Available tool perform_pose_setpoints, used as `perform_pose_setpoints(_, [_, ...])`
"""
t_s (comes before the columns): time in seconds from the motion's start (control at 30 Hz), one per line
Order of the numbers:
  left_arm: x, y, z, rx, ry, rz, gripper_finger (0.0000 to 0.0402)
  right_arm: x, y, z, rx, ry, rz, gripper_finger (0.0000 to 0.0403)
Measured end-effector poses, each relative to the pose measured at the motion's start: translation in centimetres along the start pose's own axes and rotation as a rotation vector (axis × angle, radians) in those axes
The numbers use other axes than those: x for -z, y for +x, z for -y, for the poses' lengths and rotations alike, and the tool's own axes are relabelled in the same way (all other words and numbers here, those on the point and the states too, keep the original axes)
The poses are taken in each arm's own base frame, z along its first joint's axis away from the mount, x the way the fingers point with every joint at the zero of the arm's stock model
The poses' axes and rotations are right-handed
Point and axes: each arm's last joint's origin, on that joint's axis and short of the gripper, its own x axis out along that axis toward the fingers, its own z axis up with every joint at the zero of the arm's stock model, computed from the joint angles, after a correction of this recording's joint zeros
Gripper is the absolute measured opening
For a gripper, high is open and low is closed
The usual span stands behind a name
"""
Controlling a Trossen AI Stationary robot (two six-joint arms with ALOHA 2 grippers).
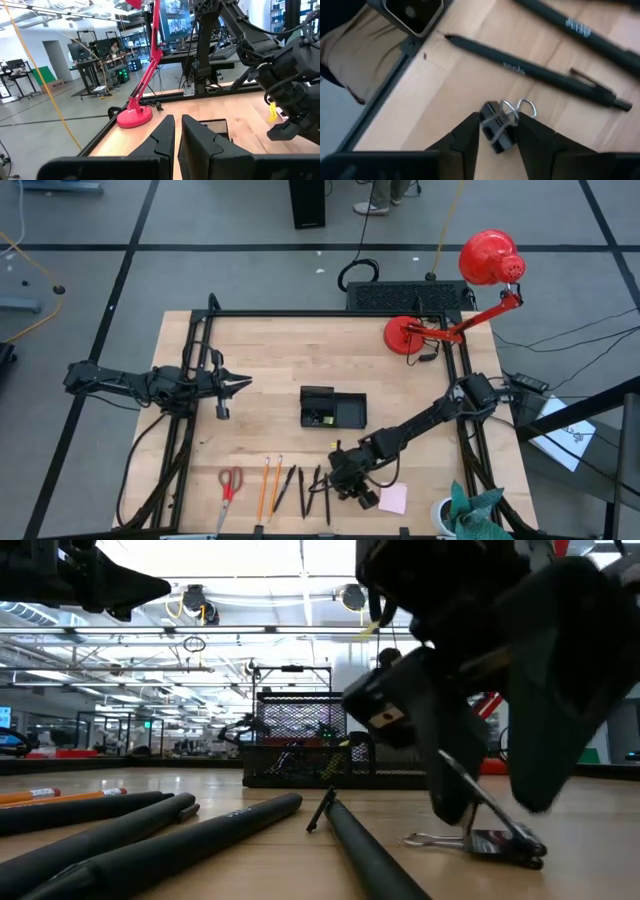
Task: Pick and place office supplies into organizer
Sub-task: Put the black binder clip into the desk organizer
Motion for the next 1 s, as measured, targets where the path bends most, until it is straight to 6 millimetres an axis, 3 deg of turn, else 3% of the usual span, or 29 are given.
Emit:
perform_pose_setpoints(0.23, [0.0,0.0,0.0,0.0,-0.001,0.001,0.0042,-0.1,-0.1,-0.1,-0.019,-0.02,0.005,0.0014])
perform_pose_setpoints(0.5, [0.0,0.0,0.0,0.0,-0.001,0.001,0.0042,-0.6,-1.2,-0.5,-0.006,-0.027,0.022,0.0004])
perform_pose_setpoints(0.7, [0.0,0.0,0.0,-0.001,-0.002,0.004,0.0042,-3.1,-5.6,-1.9,0.115,-0.119,0.169,0.0002])
perform_pose_setpoints(1.0, [0.0,0.0,0.0,-0.001,-0.002,0.003,0.0042,-5.2,-12.6,-3.0,0.367,-0.197,0.347,0.0001])
